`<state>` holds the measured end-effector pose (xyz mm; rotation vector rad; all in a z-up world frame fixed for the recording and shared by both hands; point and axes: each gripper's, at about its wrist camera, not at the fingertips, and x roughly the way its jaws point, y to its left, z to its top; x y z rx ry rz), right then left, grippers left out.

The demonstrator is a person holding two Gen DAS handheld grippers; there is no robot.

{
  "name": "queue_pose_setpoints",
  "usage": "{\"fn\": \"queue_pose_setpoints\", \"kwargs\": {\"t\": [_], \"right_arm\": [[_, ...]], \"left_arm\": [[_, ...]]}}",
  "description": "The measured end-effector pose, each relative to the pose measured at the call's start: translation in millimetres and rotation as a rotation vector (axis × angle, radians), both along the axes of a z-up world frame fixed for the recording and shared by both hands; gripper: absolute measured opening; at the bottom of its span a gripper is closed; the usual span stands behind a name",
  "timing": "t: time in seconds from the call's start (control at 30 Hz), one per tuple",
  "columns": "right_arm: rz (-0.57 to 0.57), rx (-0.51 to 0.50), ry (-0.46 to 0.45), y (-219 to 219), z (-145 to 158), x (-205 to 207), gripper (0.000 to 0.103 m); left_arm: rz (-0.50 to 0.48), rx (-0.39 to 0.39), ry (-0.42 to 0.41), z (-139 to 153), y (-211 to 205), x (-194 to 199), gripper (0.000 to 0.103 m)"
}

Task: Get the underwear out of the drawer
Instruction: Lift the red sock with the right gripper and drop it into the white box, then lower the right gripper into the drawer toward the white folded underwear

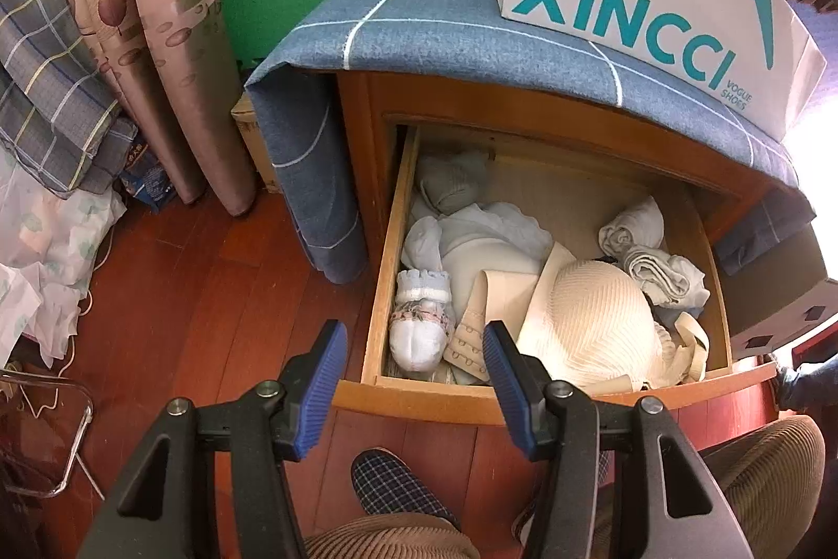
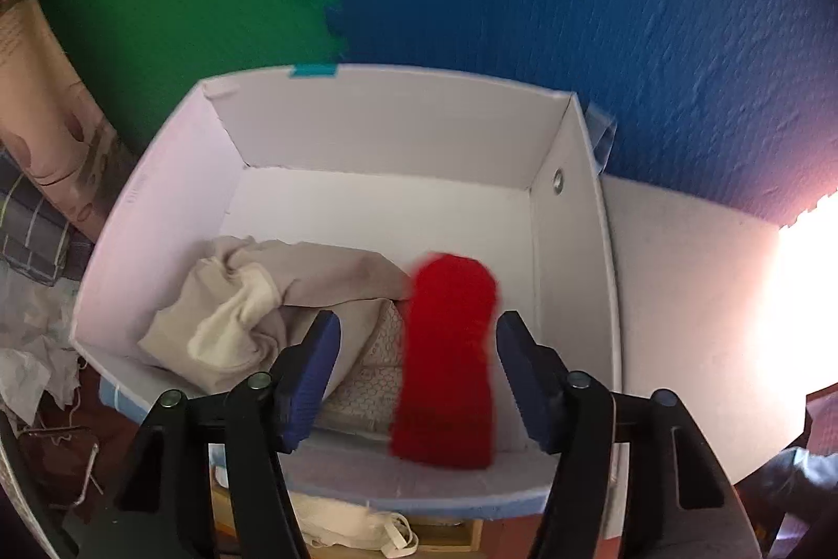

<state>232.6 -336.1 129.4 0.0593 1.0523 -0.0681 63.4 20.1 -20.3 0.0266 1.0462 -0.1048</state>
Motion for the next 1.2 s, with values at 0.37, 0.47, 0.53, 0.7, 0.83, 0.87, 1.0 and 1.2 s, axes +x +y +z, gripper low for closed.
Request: {"fn": "queue_pose_setpoints", "kwargs": {"t": [0.37,0.47,0.53,0.7,0.83,0.87,1.0,1.2], "right_arm": [[0.118,0.083,0.029,12,19,-86,0.064],[0.131,0.092,0.056,14,4,-112,0.064],[0.135,0.109,0.079,13,-10,-129,0.064],[0.138,0.091,0.13,9,-50,-155,0.064],[0.134,0.116,0.206,1,-95,-163,0.064],[0.131,0.118,0.217,1,-103,-165,0.064],[0.11,0.156,0.28,-4,-146,-159,0.064],[0.063,0.196,0.316,-7,-192,-133,0.064]], "left_arm": [[-0.005,0.009,0.003,-1,-1,-1,0.055],[-0.007,0.015,0.005,-2,-2,-1,0.055],[-0.008,0.019,0.007,-2,-3,-1,0.055],[-0.01,0.025,0.012,-3,-4,0,0.055],[-0.015,0.035,0.014,-4,-5,1,0.055],[-0.015,0.037,0.016,-4,-6,1,0.055],[-0.016,0.037,0.02,-5,-6,0,0.055],[-0.013,0.021,0.029,-6,-4,-2,0.055]]}}
